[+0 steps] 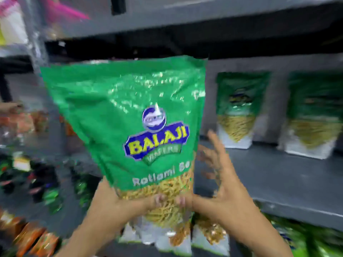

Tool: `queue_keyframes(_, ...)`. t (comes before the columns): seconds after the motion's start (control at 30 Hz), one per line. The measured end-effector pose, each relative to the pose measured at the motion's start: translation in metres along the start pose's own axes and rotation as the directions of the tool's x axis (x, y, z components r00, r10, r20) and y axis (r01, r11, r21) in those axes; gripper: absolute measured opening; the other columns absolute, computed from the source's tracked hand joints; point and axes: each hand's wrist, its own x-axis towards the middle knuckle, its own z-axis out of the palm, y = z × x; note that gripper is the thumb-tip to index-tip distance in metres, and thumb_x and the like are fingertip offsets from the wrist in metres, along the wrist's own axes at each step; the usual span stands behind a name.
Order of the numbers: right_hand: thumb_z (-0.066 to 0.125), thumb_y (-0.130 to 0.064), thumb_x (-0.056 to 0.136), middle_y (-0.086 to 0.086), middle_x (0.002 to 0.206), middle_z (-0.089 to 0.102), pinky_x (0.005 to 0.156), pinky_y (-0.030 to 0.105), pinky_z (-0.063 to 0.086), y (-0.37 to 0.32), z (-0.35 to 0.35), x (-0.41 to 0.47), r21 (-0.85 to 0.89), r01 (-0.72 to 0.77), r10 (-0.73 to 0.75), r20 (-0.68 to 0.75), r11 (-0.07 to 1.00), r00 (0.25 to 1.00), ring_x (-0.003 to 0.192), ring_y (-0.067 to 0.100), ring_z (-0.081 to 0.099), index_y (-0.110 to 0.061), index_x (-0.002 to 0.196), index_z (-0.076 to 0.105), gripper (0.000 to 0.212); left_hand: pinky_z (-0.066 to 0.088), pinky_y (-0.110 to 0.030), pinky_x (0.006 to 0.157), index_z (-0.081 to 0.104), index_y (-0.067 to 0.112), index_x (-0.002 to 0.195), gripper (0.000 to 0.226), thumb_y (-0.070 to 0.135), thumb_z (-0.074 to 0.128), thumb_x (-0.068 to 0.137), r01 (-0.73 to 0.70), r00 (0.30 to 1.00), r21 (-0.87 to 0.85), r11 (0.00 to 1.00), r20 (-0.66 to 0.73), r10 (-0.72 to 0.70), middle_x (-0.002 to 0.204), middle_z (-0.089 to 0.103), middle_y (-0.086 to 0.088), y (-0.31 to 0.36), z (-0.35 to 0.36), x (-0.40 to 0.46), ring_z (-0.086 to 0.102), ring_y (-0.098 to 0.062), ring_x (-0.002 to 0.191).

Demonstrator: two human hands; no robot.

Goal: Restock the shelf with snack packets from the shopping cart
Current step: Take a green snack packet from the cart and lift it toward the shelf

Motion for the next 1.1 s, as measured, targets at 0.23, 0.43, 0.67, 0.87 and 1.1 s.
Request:
queue_keyframes(0.23, 0.098, -0.009, 0.042, -0.002, 0.104, 0.074, 0.079, 0.023, 0.057, 0.034, -0.145, -0.014, -0.095, -0.122, 0.079, -0.37, 0.988, 0.926, 0.098, 0.016, 0.071, -0.031, 0.112, 0.051, 0.087, 0.058, -0.04, 0.09, 0.06, 0.008, 0.117, 0.079, 0.018, 0.093, 0.046, -0.001, 0.924, -0.189, 0.982, 0.375, 0.073, 0.112, 0.074, -0.01, 0.009, 0.183, 0.108, 0.07, -0.026, 0.104)
queue_keyframes(0.43, 0.095, -0.007, 0.057, 0.0, 0.103, 0.071, 0.083, 0.038, 0.059, 0.076, -0.231, -0.025, -0.199, -0.258, 0.099, -0.58, 0.945, 0.809, 0.098, 0.027, 0.072, -0.036, 0.108, 0.045, 0.077, 0.053, -0.036, 0.099, 0.052, 0.03, 0.123, 0.069, 0.04, 0.087, 0.065, 0.054, 0.845, -0.104, 0.993, 0.534, 0.01, 0.119, 0.071, 0.009, -0.012, 0.293, 0.137, 0.067, -0.006, 0.107)
queue_keyframes(0.67, 0.087, -0.033, 0.071, 0.003, 0.112, 0.062, 0.08, 0.029, 0.043, 0.088, -0.269, -0.019, -0.209, -0.535, 0.321, -0.606, 0.819, 0.728, 0.102, 0.021, 0.06, -0.014, 0.134, 0.035, 0.084, 0.046, -0.041, 0.1, 0.044, 0.036, 0.115, 0.052, 0.027, 0.078, 0.077, 0.232, 0.801, -0.119, 0.965, 0.586, -0.121, 0.112, 0.063, 0.013, -0.005, 0.339, 0.143, 0.06, -0.008, 0.101)
queue_keyframes(0.87, 0.088, -0.039, 0.067, 0.013, 0.118, 0.066, 0.081, 0.035, 0.052, 0.1, -0.277, -0.019, -0.156, -0.576, 0.344, -0.668, 0.802, 0.66, 0.104, 0.027, 0.063, -0.013, 0.125, 0.039, 0.08, 0.039, -0.048, 0.108, 0.04, 0.046, 0.107, 0.073, 0.054, 0.086, 0.051, 0.291, 0.787, -0.07, 0.954, 0.585, -0.197, 0.125, 0.059, 0.011, -0.01, 0.352, 0.15, 0.054, -0.016, 0.118)
queue_keyframes(1.1, 0.084, -0.037, 0.074, 0.019, 0.136, 0.056, 0.081, 0.032, 0.041, 0.081, -0.27, -0.021, -0.154, -0.634, 0.391, -0.671, 0.758, 0.63, 0.121, 0.034, 0.055, -0.006, 0.137, 0.034, 0.087, 0.043, -0.043, 0.108, 0.042, 0.023, 0.135, 0.11, 0.081, 0.072, 0.047, 0.22, 0.762, 0.168, 0.961, 0.586, -0.277, 0.141, 0.053, 0.001, -0.048, 0.358, 0.166, 0.054, -0.018, 0.124)
